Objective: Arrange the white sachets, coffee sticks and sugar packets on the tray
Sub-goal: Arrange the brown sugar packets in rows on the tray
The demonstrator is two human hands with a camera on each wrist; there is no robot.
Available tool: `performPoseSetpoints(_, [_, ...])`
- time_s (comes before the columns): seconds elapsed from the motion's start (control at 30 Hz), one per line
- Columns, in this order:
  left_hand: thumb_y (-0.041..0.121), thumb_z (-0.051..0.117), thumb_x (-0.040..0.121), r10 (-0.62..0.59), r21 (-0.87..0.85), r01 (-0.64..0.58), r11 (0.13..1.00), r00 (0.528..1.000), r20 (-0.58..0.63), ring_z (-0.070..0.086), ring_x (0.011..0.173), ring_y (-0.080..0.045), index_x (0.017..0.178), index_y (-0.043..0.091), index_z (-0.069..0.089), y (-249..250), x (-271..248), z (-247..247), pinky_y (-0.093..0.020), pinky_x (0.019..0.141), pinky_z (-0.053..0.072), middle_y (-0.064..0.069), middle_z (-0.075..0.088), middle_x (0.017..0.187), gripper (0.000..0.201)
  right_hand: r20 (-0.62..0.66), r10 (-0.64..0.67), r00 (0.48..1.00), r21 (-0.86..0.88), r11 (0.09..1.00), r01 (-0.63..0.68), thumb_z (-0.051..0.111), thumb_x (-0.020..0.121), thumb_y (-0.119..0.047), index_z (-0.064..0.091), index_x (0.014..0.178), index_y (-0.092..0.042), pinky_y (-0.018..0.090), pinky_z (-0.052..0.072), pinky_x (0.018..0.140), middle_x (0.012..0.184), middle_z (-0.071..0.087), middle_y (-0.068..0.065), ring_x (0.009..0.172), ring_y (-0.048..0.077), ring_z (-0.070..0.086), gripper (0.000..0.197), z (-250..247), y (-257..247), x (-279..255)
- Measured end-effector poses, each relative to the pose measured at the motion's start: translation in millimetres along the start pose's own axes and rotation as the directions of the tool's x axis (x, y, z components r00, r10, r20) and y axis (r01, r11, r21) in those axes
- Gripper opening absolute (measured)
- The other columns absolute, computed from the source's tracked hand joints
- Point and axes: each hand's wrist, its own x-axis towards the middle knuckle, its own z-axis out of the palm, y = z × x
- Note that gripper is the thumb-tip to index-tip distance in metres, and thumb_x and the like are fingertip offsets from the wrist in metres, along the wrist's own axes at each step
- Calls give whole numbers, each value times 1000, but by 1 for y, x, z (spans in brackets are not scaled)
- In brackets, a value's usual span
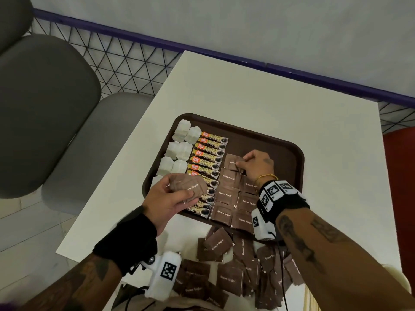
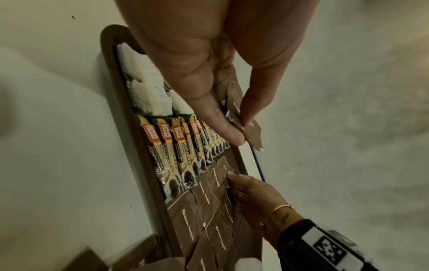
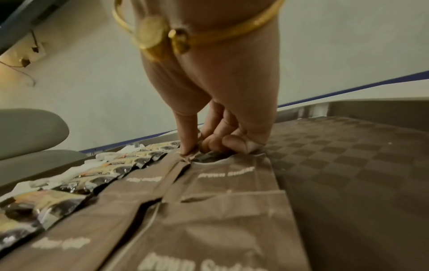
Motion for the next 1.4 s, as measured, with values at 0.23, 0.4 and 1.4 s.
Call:
performPoseSetpoints(0.23, [-16,66,78,-8,15,8,1000,1000,25,72,95,-31,121,2,55,0,4,8,-31,74,60,-21,66,114,48,-36,-9,999,-76,997,7,80,76,-30,60,73,-25,32,52,79,94,64,1,92,20,60,20,5,0,-1])
performPoseSetpoints(0.4, [-13,71,76,14,88,-15,996,1000,18,73,92,-30,118,2,58,2,5,13,-33,73,61,-18,71,108,47,-42,-59,997,-104,993,55,78,77,-41,62,90,-20,26,42,71,89,61,-4,84,14,54,30,-3,-6,-15])
performPoseSetpoints(1.4, [2,61,91,5,81,-9,997,999,54,73,91,-34,119,8,60,0,11,27,-32,72,61,-20,72,105,28,-132,136,982,98,988,-123,81,77,-22,67,79,-18,22,42,73,89,69,3,82,16,62,14,-34,30,-16])
